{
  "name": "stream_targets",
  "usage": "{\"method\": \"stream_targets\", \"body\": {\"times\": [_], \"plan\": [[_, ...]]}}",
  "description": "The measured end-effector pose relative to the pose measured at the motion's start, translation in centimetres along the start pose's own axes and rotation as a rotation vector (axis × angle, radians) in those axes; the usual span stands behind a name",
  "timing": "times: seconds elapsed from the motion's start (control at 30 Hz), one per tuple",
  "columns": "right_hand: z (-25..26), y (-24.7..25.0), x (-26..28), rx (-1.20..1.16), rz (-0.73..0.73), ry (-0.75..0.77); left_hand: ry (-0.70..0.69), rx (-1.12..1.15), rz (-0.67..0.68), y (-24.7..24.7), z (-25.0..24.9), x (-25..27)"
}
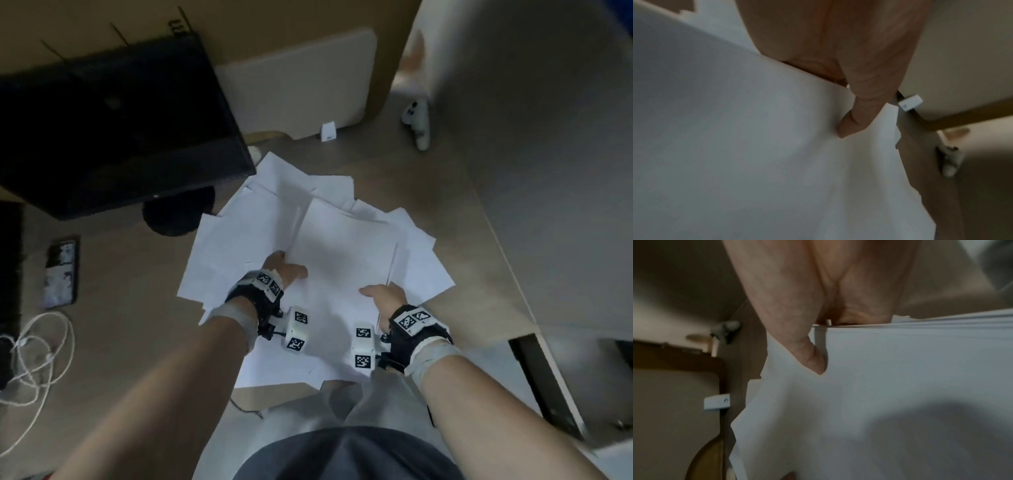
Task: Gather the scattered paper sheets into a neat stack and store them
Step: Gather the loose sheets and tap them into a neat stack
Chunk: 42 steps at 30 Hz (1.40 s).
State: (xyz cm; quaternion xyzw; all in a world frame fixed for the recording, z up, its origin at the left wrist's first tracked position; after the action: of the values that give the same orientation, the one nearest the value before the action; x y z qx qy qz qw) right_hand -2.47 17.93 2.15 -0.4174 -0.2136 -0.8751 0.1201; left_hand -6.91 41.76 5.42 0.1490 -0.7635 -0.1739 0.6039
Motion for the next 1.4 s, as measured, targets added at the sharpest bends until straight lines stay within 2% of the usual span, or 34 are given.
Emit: {"method": "stream_targets", "body": {"times": [0.1, 0.17, 0.3, 0.5, 0.57, 0.67, 0.77, 0.87, 1.03, 1.13, 1.3, 1.4], "plan": [[-1.8, 0.0, 1.4, 0.008, 0.002, -0.142, -0.065, -0.143, 0.037, -0.5, -1.5, -0.4], [-2.9, -0.3, 2.0, 0.051, 0.017, -0.174, -0.116, -0.293, 0.045, -0.8, -2.1, -0.6], [-4.4, -1.4, 2.4, 0.016, -0.055, -0.166, -0.054, -0.542, 0.084, -0.9, -1.3, -1.3], [-5.3, -1.8, 3.6, -0.185, -0.153, -0.13, -0.007, -0.377, 0.221, -0.5, 0.6, -4.7], [-5.0, -1.8, 3.9, -0.122, -0.105, -0.158, -0.032, -0.457, 0.197, -0.2, 1.2, -4.8], [-5.3, -2.9, 4.1, -0.033, -0.053, -0.174, -0.164, -0.546, 0.117, -0.2, 1.0, -3.9], [-5.3, -3.7, 4.7, -0.017, -0.097, -0.169, -0.298, -0.569, 0.075, -0.4, 0.5, -2.9], [-4.3, -3.8, 5.9, -0.052, -0.146, -0.235, -0.409, -0.64, -0.066, -0.7, -0.3, -2.3], [-3.6, -3.7, 5.8, 0.057, -0.053, -0.266, -0.334, -0.739, -0.088, -1.3, -1.1, -1.4], [-4.0, -3.7, 5.2, 0.083, -0.062, -0.2, -0.25, -0.817, -0.092, -1.5, -0.5, -1.7], [-4.3, -3.4, 5.2, -0.008, -0.085, -0.19, -0.267, -0.57, 0.11, -2.1, -0.1, -1.6], [-3.7, -3.0, 5.3, 0.004, -0.092, -0.197, -0.295, -0.455, 0.171, -1.8, -0.3, -0.9]]}}
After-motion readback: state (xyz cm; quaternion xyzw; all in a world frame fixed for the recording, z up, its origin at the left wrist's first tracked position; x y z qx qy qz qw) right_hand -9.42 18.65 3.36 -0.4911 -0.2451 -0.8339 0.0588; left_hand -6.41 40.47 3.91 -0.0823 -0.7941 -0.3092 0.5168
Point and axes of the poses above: each hand's wrist, its own x-axis away from the middle knuckle, its own y-axis out of the back of the hand, z = x × y, the point moved 3 cm from there along -x, towards the middle knuckle, and after that the axes turned 12 degrees about y, right-handed, at the moved point
